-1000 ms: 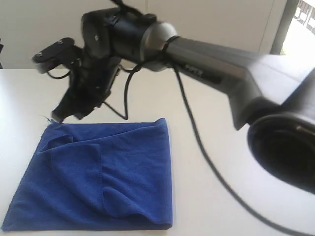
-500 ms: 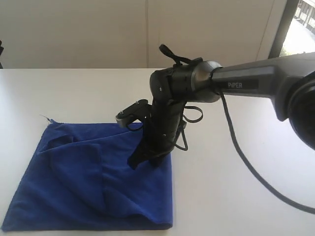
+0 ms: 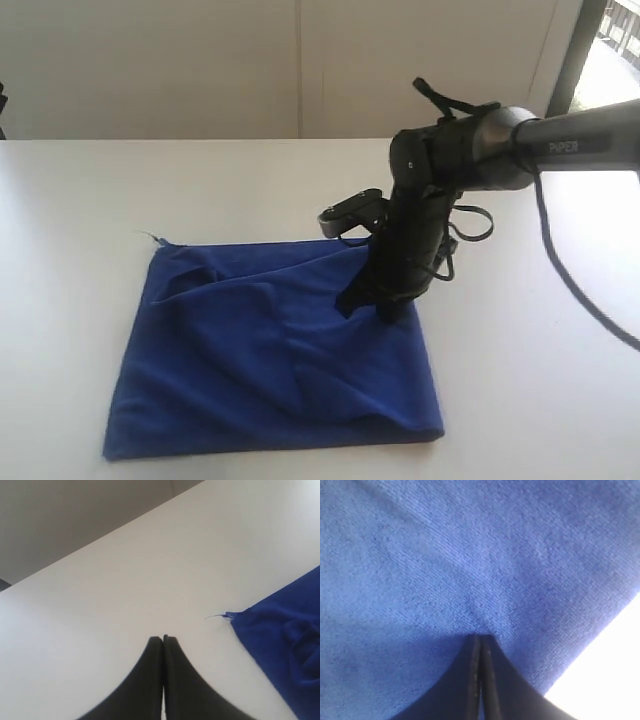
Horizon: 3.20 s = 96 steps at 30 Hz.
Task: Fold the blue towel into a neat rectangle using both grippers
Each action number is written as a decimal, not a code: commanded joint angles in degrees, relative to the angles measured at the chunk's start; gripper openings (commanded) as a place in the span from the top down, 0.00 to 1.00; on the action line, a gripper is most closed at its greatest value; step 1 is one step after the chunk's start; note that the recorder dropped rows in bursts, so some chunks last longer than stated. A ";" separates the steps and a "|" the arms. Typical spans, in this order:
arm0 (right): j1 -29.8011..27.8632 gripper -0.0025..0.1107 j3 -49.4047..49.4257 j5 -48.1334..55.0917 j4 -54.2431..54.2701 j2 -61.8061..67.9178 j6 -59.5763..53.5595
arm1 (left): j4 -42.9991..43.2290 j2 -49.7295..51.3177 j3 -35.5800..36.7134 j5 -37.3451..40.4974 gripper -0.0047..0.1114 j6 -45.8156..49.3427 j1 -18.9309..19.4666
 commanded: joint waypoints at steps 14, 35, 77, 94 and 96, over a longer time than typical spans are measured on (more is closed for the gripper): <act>-7.40 0.98 5.38 -3.15 -5.43 -8.52 -0.66 | -19.90 6.68 -0.16 11.25 0.96 16.11 0.25; -7.40 0.98 8.33 -2.17 1.32 -43.31 -0.32 | 20.22 7.43 -15.17 36.10 0.96 -18.94 -25.57; -5.83 0.71 28.81 -9.95 39.91 -33.15 -42.02 | -4.22 46.63 -43.44 38.35 0.96 3.49 -19.79; 3.06 0.57 27.70 -30.03 40.13 -21.43 -46.42 | -11.05 51.57 -43.09 35.86 0.55 5.09 -20.03; 3.06 0.57 26.73 -30.03 40.13 -19.79 -46.42 | -11.05 52.41 -43.09 34.39 0.55 5.58 -20.03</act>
